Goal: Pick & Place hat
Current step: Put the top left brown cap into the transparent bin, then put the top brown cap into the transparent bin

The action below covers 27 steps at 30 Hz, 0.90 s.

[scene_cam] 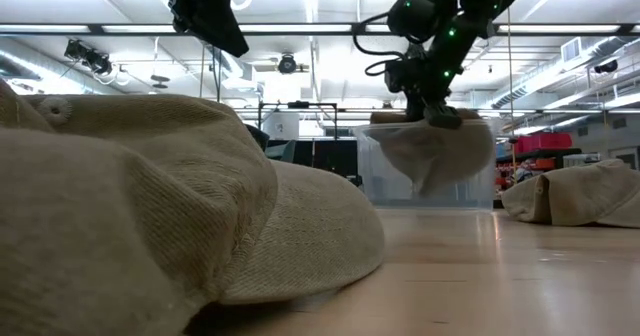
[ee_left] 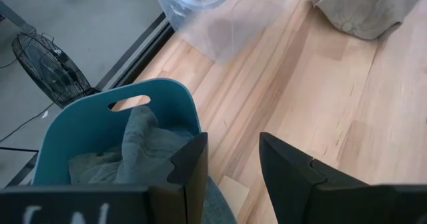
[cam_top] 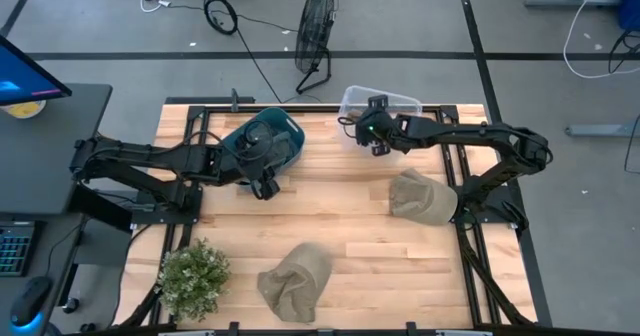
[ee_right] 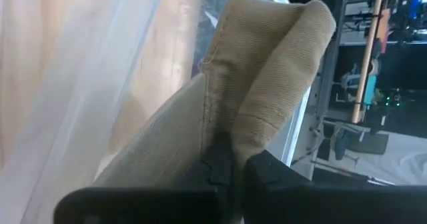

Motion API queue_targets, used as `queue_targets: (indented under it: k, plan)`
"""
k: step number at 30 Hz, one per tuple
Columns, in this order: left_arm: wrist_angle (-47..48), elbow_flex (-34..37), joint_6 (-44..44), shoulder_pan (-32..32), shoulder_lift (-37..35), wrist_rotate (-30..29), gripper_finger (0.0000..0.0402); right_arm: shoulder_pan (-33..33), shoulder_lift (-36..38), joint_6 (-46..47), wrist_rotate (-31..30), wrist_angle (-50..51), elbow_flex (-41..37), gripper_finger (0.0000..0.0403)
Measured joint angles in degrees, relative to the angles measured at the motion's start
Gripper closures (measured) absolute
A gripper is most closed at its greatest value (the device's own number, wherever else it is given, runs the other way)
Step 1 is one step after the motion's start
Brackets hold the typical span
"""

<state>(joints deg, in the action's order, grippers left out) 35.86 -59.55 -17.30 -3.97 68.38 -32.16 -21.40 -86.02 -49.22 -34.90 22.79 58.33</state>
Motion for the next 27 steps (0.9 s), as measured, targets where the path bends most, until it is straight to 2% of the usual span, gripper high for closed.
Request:
queue_targets:
  k: [2, 9, 15, 20, 27]
  plan:
    - [0.0, 0.0, 0.0, 0.0, 0.0, 0.0, 0.0262, -0.7, 0.0, 0.0, 0.3, 0.9, 0.0, 0.0388]
    - [0.0, 0.0, 0.0, 0.0, 0.0, 0.0, 0.0262, -2.4, 0.0, 6.1, 9.7, 2.7, 0.1, 0.0349]
    - [-0.1, 0.0, 0.0, 0.0, 0.0, 0.0, 0.0262, -2.5, 0.0, 5.7, 5.3, 2.7, 0.2, 0.0312]
    - [-0.1, 0.0, 0.0, 0.0, 0.0, 0.0, 0.0262, -1.9, 0.9, 5.4, 4.9, 3.3, 0.2, 0.0288]
    - [-0.1, 0.0, 0.0, 0.0, 0.0, 0.0, 0.0262, 3.6, 7.8, 7.2, 5.8, 4.8, 0.0, 0.0279]
